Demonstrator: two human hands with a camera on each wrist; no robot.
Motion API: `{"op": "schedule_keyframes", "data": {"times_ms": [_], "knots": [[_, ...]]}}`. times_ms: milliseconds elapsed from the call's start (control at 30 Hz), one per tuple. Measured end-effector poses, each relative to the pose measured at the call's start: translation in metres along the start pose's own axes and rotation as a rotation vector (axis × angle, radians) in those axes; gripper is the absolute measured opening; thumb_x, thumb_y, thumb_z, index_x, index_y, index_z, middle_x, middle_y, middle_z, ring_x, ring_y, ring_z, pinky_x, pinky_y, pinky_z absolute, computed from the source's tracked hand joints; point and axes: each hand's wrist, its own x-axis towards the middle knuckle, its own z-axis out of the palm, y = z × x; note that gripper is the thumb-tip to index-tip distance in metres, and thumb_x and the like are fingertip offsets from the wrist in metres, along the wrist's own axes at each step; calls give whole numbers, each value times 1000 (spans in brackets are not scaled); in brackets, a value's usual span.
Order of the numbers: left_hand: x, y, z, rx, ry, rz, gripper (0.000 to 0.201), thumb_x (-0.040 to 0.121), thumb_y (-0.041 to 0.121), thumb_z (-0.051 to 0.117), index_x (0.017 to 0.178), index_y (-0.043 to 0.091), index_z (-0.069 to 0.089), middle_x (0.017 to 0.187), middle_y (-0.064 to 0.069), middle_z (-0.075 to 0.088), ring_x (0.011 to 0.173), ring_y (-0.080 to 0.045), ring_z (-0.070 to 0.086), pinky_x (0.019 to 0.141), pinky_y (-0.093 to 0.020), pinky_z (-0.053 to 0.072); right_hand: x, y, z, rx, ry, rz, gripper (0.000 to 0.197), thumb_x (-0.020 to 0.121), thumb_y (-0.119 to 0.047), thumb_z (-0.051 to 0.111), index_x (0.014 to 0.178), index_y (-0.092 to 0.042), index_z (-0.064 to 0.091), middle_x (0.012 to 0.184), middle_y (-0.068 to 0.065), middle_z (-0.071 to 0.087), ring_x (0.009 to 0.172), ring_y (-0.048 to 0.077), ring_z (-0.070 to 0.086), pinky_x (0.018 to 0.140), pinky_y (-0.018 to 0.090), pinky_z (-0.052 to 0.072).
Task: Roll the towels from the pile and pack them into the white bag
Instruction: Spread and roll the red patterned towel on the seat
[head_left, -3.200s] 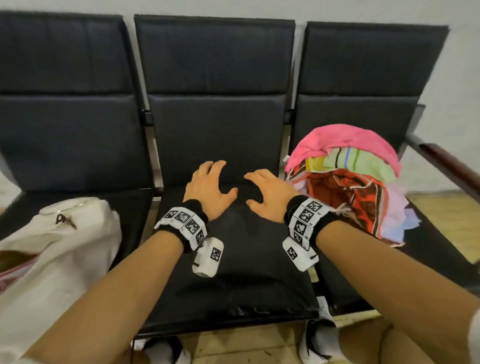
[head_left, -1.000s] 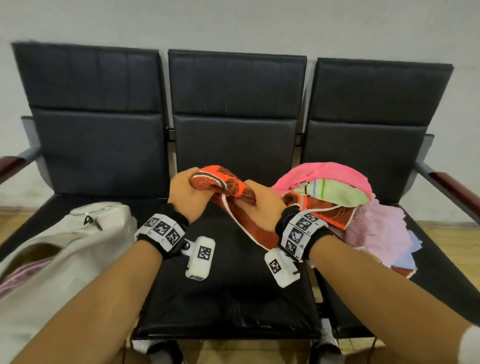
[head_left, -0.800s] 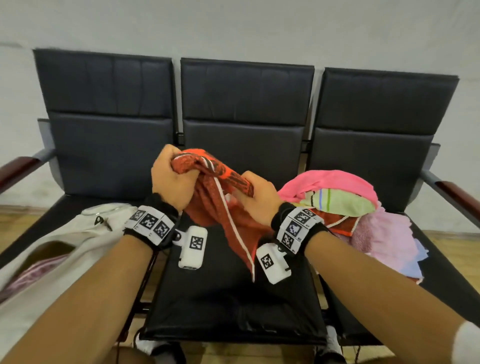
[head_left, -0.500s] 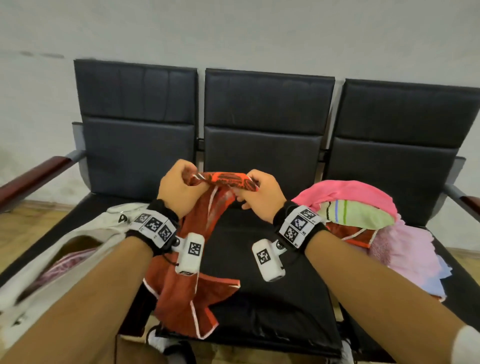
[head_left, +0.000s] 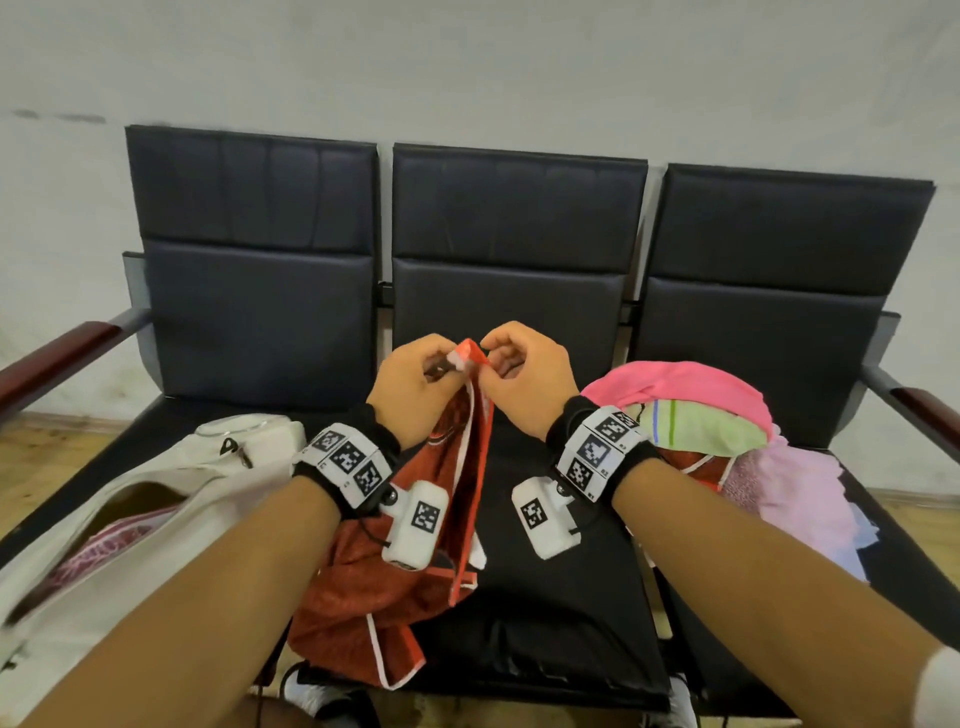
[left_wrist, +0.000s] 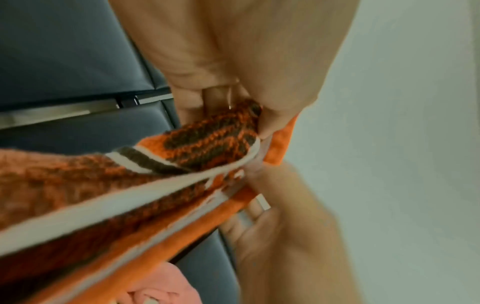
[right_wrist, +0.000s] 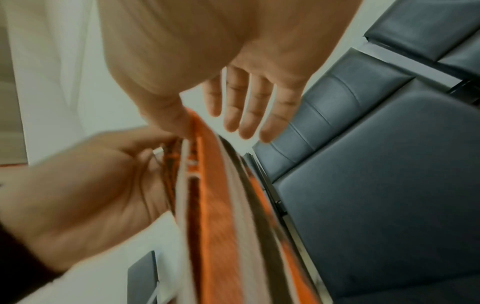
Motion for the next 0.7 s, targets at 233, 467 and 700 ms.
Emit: {"op": "schedule_keyframes", "data": {"times_ms": [233, 467, 700], "knots": [[18, 7, 2, -256, 223, -233, 26, 94, 25, 63, 73, 12, 54, 70, -8, 58, 66, -21, 57, 67, -43, 50, -22, 33, 4, -283, -353, 212, 26, 76, -17, 63, 86, -37, 49, 85, -6, 66, 79, 21, 65, 68, 30, 49], [22, -10, -32, -105, 241, -211, 37, 96, 29, 63, 72, 3, 51, 68, -14, 54, 65, -20, 52, 66, -41, 47, -32, 71, -4, -369, -426, 354, 23, 93, -26, 56, 71, -32, 58, 75, -6, 66, 73, 18, 65, 66, 33, 51], [9, -41, -56, 146, 73, -222, 35, 103, 28, 50, 76, 10, 61, 70, -4, 63, 63, -8, 58, 66, -31, 45, -15, 88, -53, -474, -323, 415, 9, 94, -23, 56, 86, -20, 58, 81, 0, 64, 79, 24, 63, 65, 29, 45]]}}
